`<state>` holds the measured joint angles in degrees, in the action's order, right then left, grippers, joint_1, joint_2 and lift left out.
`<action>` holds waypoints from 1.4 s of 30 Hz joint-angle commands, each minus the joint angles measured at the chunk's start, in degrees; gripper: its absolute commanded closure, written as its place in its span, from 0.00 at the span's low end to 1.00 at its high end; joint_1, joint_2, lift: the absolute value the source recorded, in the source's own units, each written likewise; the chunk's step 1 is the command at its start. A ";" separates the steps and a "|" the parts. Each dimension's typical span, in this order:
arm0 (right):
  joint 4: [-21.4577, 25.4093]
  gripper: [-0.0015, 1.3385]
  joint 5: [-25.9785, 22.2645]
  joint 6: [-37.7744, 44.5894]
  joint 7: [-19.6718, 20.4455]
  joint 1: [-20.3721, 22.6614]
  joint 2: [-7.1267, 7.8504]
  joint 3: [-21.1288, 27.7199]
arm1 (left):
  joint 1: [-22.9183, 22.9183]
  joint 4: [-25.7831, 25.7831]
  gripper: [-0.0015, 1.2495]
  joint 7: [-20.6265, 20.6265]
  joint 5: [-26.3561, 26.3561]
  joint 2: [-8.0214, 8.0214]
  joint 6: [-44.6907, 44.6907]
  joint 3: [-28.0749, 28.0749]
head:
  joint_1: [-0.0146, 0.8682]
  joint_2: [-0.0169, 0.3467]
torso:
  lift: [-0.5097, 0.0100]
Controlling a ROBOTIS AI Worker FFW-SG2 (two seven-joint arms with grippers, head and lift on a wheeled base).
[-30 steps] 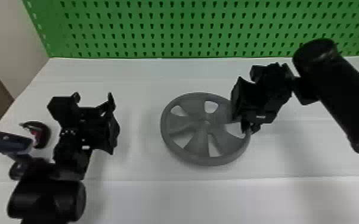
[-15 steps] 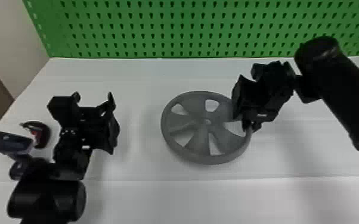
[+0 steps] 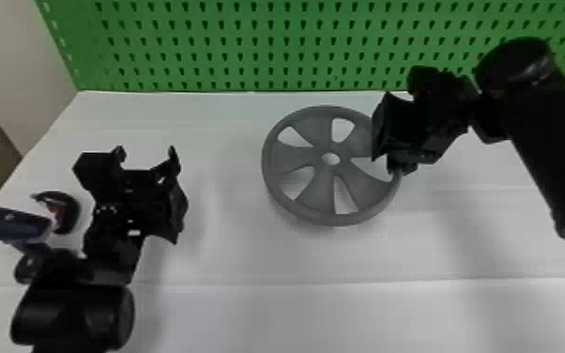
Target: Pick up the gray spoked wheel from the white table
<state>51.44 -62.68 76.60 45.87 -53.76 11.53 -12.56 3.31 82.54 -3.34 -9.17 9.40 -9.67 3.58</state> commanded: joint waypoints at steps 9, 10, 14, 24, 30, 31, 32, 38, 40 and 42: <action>17.03 0.79 11.27 -8.48 -11.16 8.59 0.51 4.74 | -0.32 0.08 0.21 0.00 -0.41 0.00 -0.09 -0.51 | 0.89 0.17 | 0.79; 18.35 0.79 13.90 -8.83 -13.35 9.11 0.33 4.91 | -0.41 0.08 0.21 0.00 -0.41 0.00 -0.09 -0.60 | 0.89 0.17 | 0.79; 22.13 0.79 21.55 -11.73 -20.21 11.31 -0.37 4.83 | -0.50 0.16 0.21 0.08 -0.59 0.00 -0.18 -0.86 | 0.89 0.17 | 0.79; 27.84 0.79 34.03 -23.86 -33.22 18.43 -1.51 6.67 | -0.76 0.78 0.21 0.08 -0.85 0.00 -0.44 -1.47 | 0.89 0.17 | 0.79; 28.90 0.79 37.99 -32.56 -39.19 22.21 -2.22 8.17 | -0.76 1.48 0.21 0.08 -1.03 0.00 -0.44 -1.47 | 0.89 0.17 | 0.79; 28.98 0.79 38.69 -34.23 -39.90 22.83 -2.39 8.34 | -0.76 1.57 0.21 0.08 -1.03 0.00 -0.44 -1.47 | 0.89 0.17 | 0.79; 29.16 0.79 39.74 -36.08 -40.78 23.62 -2.66 8.69 | -0.67 1.75 0.21 0.08 -1.03 0.00 -0.35 -1.47 | 0.89 0.17 | 0.79; 30.30 0.79 44.67 -46.01 -43.50 27.31 -4.06 8.96 | -0.59 2.45 0.21 0.08 -1.11 0.00 -0.44 -1.47 | 0.89 0.17 | 0.79; 30.30 0.79 44.84 -47.86 -43.50 28.27 -4.77 9.66 | -0.59 2.62 0.21 0.08 -1.20 -0.09 -0.35 -1.47 | 0.89 0.17 | 0.79; 30.30 0.79 45.28 -49.97 -43.68 29.33 -5.56 10.36 | -0.50 2.89 0.21 0.00 -1.29 0.00 -0.44 -1.39 | 0.89 0.17 | 0.79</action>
<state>81.59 -18.32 30.88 2.29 -26.43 7.32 -3.27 2.72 84.98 -3.25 -10.33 9.39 -10.08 2.12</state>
